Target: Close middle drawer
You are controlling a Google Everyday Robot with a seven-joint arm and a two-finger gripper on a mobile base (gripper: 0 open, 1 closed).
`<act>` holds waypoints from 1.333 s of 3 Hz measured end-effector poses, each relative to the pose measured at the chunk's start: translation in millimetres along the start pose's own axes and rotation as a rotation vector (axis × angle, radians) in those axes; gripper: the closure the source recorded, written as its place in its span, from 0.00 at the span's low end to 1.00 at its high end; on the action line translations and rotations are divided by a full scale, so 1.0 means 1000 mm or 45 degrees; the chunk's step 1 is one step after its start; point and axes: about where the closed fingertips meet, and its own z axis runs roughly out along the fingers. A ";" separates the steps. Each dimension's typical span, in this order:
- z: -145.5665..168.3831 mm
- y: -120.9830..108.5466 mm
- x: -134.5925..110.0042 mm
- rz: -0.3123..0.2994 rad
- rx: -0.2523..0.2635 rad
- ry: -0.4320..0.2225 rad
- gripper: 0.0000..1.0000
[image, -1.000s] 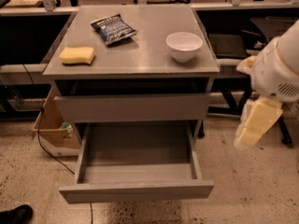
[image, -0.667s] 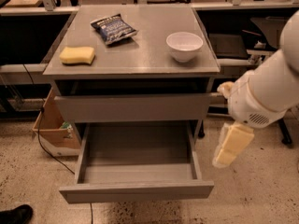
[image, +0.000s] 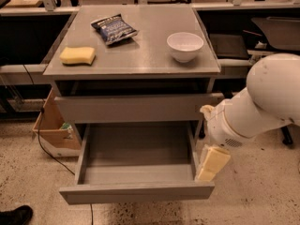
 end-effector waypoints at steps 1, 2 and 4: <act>0.010 0.003 -0.005 -0.002 -0.003 -0.017 0.00; 0.044 0.006 -0.016 0.005 -0.020 -0.065 0.00; 0.129 0.014 -0.034 -0.002 -0.066 -0.143 0.00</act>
Offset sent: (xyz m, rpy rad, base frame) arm 0.0241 0.0558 -0.0742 0.1119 0.0007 0.0124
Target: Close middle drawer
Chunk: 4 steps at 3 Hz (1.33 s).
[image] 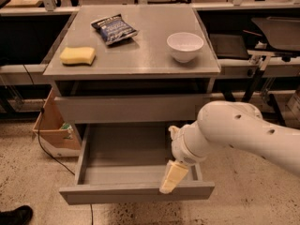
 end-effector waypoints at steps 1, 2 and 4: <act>0.038 0.005 -0.001 -0.011 -0.026 -0.031 0.00; 0.078 0.013 0.000 -0.027 -0.054 -0.055 0.00; 0.123 0.019 0.002 -0.035 -0.071 -0.084 0.00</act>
Offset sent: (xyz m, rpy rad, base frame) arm 0.0059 0.0556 -0.1161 0.0679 0.0349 0.0671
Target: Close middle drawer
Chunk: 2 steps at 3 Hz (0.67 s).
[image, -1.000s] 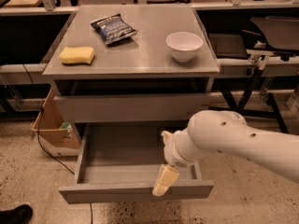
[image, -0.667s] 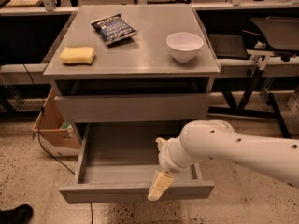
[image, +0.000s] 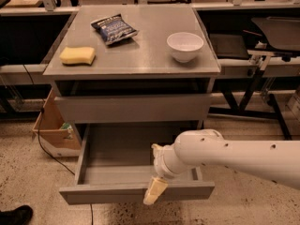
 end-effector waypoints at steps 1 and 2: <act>0.019 0.001 0.000 -0.007 0.006 -0.018 0.00; 0.044 -0.001 0.004 -0.006 0.012 -0.025 0.00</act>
Offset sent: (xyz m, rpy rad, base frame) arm 0.0164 0.0258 -0.0669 0.0247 -0.0198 -0.0057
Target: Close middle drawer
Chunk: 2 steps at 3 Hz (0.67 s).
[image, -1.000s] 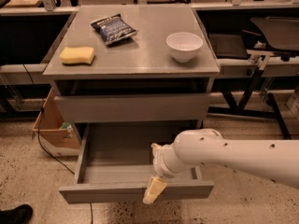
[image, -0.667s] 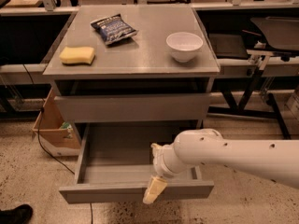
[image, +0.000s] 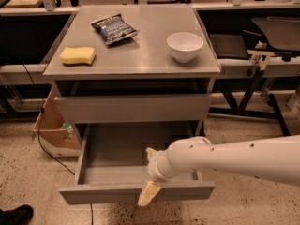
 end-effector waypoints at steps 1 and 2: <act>0.022 -0.001 0.009 0.015 0.010 -0.007 0.00; 0.039 -0.003 0.012 0.015 0.019 -0.020 0.00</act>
Offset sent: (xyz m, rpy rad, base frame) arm 0.0152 0.0155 -0.0592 0.0264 -0.0218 -0.0242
